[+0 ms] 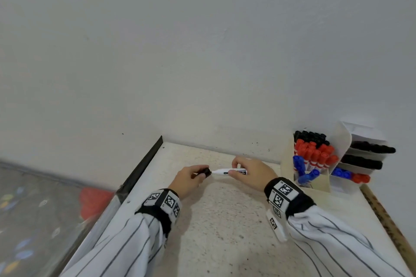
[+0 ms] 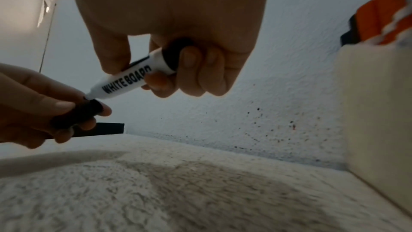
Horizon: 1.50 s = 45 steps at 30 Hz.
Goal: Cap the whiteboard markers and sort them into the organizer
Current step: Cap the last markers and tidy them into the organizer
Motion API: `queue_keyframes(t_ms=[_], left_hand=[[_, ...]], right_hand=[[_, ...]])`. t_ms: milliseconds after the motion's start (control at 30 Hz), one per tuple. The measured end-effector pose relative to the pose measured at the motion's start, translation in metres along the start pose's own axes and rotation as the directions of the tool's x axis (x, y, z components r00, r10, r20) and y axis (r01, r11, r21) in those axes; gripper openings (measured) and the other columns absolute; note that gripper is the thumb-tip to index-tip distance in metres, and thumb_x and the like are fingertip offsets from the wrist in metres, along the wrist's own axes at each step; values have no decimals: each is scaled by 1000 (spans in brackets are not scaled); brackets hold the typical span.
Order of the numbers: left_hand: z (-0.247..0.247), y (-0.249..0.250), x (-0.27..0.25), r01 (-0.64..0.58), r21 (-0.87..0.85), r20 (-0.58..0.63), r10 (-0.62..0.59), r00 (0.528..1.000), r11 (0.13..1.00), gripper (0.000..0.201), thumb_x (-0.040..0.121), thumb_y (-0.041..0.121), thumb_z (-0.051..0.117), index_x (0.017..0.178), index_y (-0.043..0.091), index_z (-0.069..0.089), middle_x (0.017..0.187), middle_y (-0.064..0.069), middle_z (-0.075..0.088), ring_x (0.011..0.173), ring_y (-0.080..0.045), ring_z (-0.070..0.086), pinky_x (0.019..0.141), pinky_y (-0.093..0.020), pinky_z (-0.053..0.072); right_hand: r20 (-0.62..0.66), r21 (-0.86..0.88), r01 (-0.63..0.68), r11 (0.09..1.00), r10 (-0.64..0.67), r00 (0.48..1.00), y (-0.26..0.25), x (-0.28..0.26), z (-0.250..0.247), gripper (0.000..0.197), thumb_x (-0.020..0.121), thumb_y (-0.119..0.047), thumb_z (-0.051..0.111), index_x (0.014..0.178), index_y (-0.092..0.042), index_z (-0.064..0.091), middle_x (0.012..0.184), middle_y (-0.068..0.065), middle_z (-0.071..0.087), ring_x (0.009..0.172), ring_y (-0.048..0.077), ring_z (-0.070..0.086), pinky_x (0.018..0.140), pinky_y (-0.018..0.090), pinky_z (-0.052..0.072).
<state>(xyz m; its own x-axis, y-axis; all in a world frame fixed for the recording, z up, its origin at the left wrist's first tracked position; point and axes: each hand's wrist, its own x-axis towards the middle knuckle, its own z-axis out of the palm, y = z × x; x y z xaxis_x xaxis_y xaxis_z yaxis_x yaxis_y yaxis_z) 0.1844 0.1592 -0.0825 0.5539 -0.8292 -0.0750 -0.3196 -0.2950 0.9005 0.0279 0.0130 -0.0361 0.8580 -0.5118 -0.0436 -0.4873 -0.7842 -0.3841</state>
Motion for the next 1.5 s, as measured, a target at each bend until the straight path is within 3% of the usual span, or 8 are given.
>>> queue_keyframes(t_ms=[500,767,833,933,1067,1167,1367,1500], left_hand=[[35,45,-44,-117,-14,198,117,973,993,26,99,14,39,115,19,58,73,4,59,59,-7,47,57,-15,41],[51,70,-78,-163,316,107,135,985,935,45,101,32,28,73,12,57,65,2,54,65,-17,51,63,-23,36],[53,75,-85,-188,425,142,140,980,885,35,102,24,26,82,13,53,68,3,55,77,-24,58,68,-24,38],[57,83,-94,-115,479,94,79,992,870,32,101,17,29,127,0,38,107,-12,58,99,-29,57,76,-32,39],[63,86,-95,-106,400,26,104,994,910,46,101,28,23,98,-5,55,64,3,46,56,-6,40,70,-31,39],[67,91,-95,-141,417,14,149,989,898,51,101,30,22,90,-6,55,57,5,38,51,-3,32,64,-26,34],[68,99,-93,-106,401,73,84,994,910,37,101,27,24,75,11,45,60,5,40,53,-5,35,52,-16,30],[69,113,-104,-145,341,28,145,989,929,34,102,17,22,94,5,53,58,4,35,63,-22,42,61,-34,37]], right_hand=[[3,-43,36,998,-36,999,-5,-75,-18,24,88,-45,52,101,-25,50,80,-6,56,74,17,53,67,33,45],[2,-27,58,998,-58,998,-25,-107,-5,30,91,-48,44,108,-25,54,81,-3,58,72,17,52,62,30,40],[-29,-143,81,986,-86,996,-26,-112,-1,39,90,-56,39,104,-25,59,82,1,63,72,16,51,59,28,36],[-174,-263,182,947,-232,957,-23,-122,8,57,83,-63,22,94,-24,64,81,0,66,74,19,58,48,23,27],[-216,-10,147,989,-145,965,-23,-131,8,42,87,-56,36,88,-25,65,68,-2,59,63,15,52,51,23,31],[-186,262,135,956,-87,979,-22,-133,5,31,90,-46,48,86,-23,68,62,-2,56,56,12,45,58,28,37],[-377,-316,207,926,-323,868,-15,-139,1,43,81,-58,37,74,-27,65,57,-7,59,50,8,53,43,18,28],[-358,-67,275,959,-280,891,-14,-141,2,48,83,-58,34,83,-21,64,63,-2,61,56,15,53,50,27,39]])
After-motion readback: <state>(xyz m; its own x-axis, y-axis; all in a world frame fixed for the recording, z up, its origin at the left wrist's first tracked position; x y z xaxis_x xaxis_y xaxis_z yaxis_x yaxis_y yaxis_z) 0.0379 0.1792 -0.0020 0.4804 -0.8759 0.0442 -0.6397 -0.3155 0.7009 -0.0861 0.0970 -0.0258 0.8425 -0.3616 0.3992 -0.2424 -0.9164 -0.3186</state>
